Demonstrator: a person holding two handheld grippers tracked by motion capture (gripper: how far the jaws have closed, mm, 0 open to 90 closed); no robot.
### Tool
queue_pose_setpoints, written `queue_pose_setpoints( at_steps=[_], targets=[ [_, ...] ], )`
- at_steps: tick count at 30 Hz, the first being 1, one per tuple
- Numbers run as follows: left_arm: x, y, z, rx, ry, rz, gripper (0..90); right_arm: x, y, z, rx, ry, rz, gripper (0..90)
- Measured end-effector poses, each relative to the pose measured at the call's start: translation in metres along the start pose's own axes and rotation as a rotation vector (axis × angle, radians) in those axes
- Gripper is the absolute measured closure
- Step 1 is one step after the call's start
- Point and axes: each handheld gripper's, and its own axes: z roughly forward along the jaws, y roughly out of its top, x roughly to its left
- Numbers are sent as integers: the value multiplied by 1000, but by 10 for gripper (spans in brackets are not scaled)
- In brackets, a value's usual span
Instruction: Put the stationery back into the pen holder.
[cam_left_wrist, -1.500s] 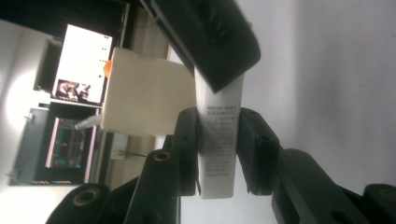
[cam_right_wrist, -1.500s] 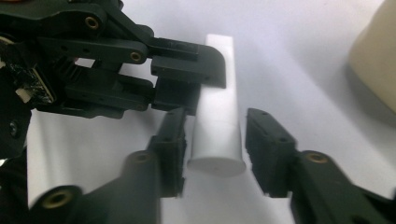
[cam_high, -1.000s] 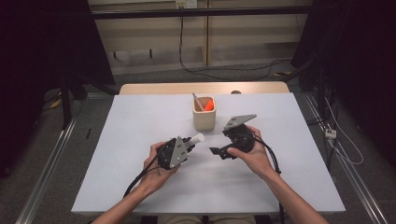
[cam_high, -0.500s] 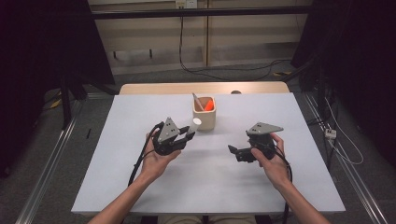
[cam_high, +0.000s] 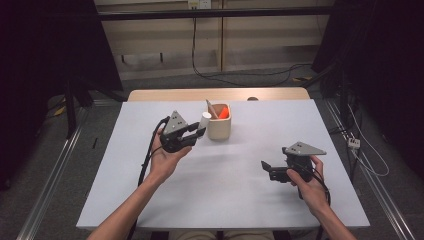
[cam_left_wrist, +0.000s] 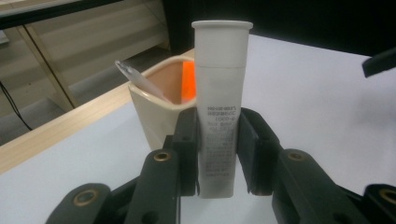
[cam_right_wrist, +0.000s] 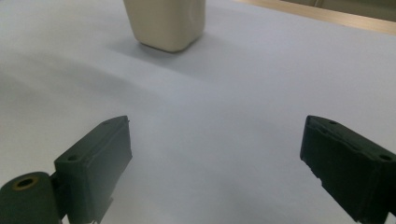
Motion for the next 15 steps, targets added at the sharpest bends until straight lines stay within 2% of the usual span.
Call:
queue_pose_setpoints(
  at_steps=[4, 9, 11, 14, 15],
  targets=[
    [4, 9, 3, -12, 8, -19, 706, -2, -9, -7, 7, -17, 13, 83],
    [13, 15, 7, -9, 39, -36, 705, -3, -19, -20, -1, -48, 14, 82],
    [16, 17, 9, -20, 44, -50, 705, -4, -23, -23, 2, -45, 25, 81],
    [20, 21, 15, -16, 66, -45, 706, -4, -29, -26, 7, -49, 35, 77],
    [22, 23, 18, -17, 62, -42, 706, -4, -31, -26, 5, -51, 33, 77]
  ],
)
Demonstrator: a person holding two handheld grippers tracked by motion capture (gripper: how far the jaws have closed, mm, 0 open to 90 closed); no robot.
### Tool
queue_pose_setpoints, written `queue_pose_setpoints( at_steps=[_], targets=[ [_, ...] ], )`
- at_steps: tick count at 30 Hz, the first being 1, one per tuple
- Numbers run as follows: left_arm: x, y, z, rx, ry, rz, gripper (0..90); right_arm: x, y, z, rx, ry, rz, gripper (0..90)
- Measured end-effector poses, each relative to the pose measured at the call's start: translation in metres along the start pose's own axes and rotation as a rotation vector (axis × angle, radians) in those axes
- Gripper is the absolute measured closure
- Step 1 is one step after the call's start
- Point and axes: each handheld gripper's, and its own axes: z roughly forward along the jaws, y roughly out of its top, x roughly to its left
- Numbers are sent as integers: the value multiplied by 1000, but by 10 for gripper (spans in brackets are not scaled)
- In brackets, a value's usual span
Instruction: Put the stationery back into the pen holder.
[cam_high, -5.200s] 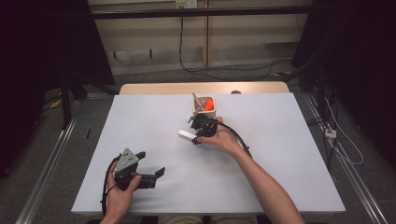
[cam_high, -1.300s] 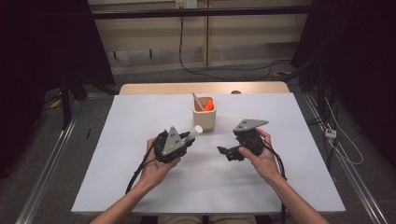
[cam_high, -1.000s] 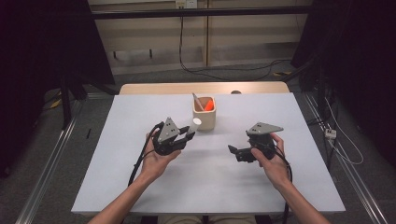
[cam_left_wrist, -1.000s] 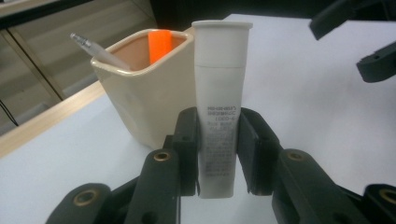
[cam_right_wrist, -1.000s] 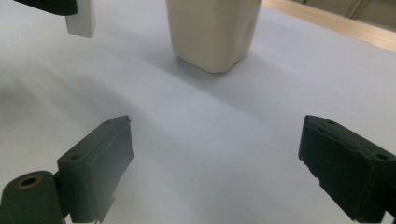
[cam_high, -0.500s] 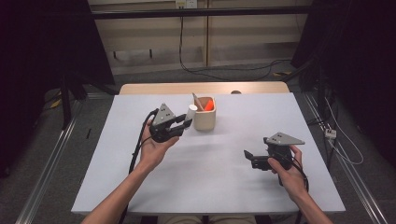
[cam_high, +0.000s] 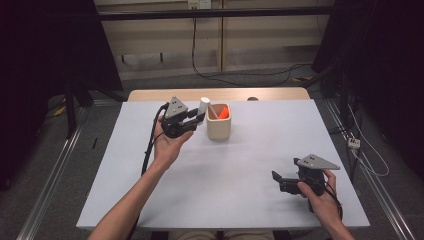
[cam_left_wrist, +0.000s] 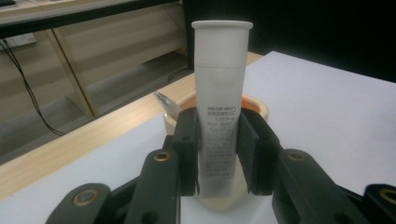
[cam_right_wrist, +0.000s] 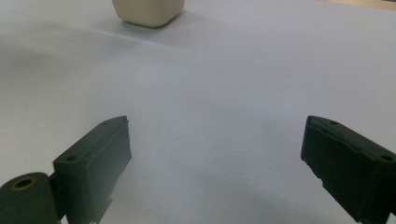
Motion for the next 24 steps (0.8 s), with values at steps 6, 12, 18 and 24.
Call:
queue_pose_setpoints(
  at_steps=[6, 12, 18, 24],
  targets=[
    [4, 10, 17, -7, 6, -24, 705, 1, -3, 1, -1, 7, 3, 77],
    [4, 17, 33, -15, 51, -43, 706, 1, -5, 4, 7, 20, 8, 60],
    [4, 17, 47, -14, 46, -75, 705, 4, -5, 4, 5, 29, 2, 60],
    [2, 17, 61, -1, 27, -67, 705, 3, -5, 2, 4, 33, 8, 58]
  ],
)
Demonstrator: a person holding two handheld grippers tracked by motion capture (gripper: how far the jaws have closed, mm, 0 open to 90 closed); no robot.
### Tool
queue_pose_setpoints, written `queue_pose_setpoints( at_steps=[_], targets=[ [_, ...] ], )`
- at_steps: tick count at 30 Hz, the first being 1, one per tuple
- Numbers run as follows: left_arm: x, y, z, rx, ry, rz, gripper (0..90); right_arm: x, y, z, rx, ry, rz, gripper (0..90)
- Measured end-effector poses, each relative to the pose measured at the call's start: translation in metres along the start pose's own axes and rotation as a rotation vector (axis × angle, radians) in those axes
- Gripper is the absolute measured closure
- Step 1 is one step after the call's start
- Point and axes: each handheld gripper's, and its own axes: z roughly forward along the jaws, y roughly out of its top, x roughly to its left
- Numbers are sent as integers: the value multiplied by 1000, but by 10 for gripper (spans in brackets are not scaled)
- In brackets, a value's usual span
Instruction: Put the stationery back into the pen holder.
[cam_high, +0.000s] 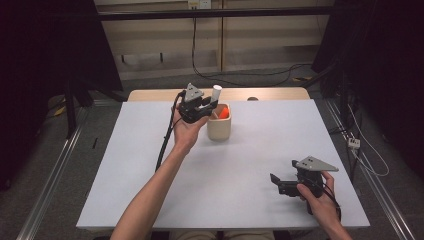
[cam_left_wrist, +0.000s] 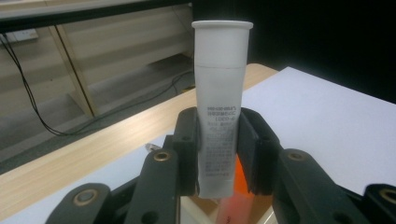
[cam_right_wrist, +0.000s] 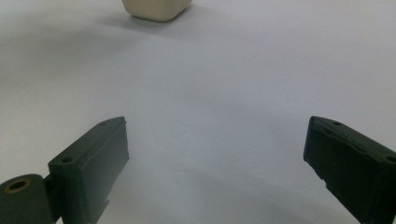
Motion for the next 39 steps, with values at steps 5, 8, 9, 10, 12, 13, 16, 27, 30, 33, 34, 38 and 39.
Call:
queue_pose_setpoints(
  at_steps=[5, 8, 9, 10, 12, 13, 16, 27, 30, 33, 34, 38, 39],
  targets=[
    [-1, -4, 10, 20, 3, -2, 705, 1, 0, 0, 2, 9, -3, 58],
    [-2, -8, 14, 37, -5, -13, 705, 1, 0, 2, 7, 12, -6, 58],
    [-3, -9, 14, 46, -6, -14, 705, 1, 0, 2, 7, 14, -7, 57],
    [-3, -10, 15, 51, -1, -11, 705, 0, 0, 2, 7, 14, -7, 57],
    [-4, -11, 15, 59, 1, -5, 705, 0, -1, 1, 7, 13, -9, 56],
    [-5, -11, 15, 62, 4, 3, 704, 0, -1, 1, 7, 14, -8, 56],
    [-5, -11, 13, 52, 11, 3, 713, 0, 0, 0, 2, 16, -12, 53],
    [-9, -2, -7, 40, -10, -14, 379, -1, 1, 0, -6, 16, -11, 53],
    [-8, -6, -12, 61, -3, -7, 245, -1, 1, -1, -12, 13, -13, 53],
    [-4, -11, -17, 81, 24, 17, 189, -2, 0, 0, -13, 7, -12, 57],
    [-2, -12, -19, 81, 27, 8, 166, -2, 0, 0, -15, 1, -15, 61],
    [6, -14, -32, 84, 43, 14, 130, -3, 0, 1, -14, -3, -18, 61],
    [7, -14, -36, 82, 44, 11, 115, -3, 0, 1, -12, -2, -16, 61]
  ],
)
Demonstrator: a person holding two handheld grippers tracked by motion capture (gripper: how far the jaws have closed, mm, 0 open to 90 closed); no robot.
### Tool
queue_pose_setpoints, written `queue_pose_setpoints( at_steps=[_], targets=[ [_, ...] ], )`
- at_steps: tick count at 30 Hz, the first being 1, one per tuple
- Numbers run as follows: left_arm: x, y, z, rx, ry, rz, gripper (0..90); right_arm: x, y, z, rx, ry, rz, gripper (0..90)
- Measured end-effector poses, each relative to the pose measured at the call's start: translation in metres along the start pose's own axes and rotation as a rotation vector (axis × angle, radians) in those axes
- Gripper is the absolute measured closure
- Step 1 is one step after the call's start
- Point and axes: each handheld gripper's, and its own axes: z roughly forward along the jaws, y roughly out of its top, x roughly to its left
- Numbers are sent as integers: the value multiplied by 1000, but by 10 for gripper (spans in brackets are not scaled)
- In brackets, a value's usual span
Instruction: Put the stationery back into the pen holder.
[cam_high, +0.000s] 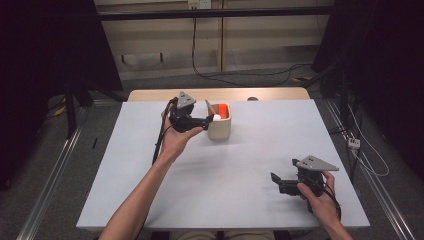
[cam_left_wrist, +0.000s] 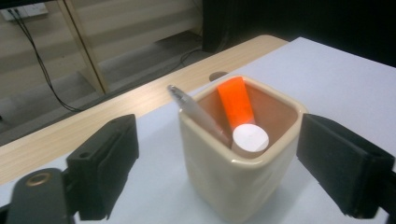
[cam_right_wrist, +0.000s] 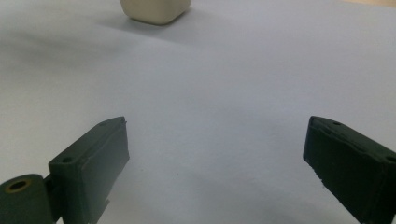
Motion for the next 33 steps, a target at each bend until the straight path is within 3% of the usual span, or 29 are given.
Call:
queue_pose_setpoints(
  at_steps=[5, 8, 18, 23, 29, 33],
  targets=[
    [5, -1, -14, -6, -13, -31, 55, 1, 0, 1, 1, 1, -5, 61],
    [7, -5, -23, -7, -14, -9, 46, 1, 0, 2, -1, -6, -11, 61],
    [11, -22, -48, -14, -31, -4, 43, -1, -2, 0, 0, -17, -5, 62],
    [15, -26, -59, -10, -8, -8, 40, -1, -2, 3, 8, -14, -9, 62],
    [11, -25, -71, 9, 13, -4, 42, 0, -2, 3, 9, -12, -5, 62],
    [6, -29, -78, 2, -5, 13, 43, -1, -2, 2, 5, -14, -5, 62]
  ],
)
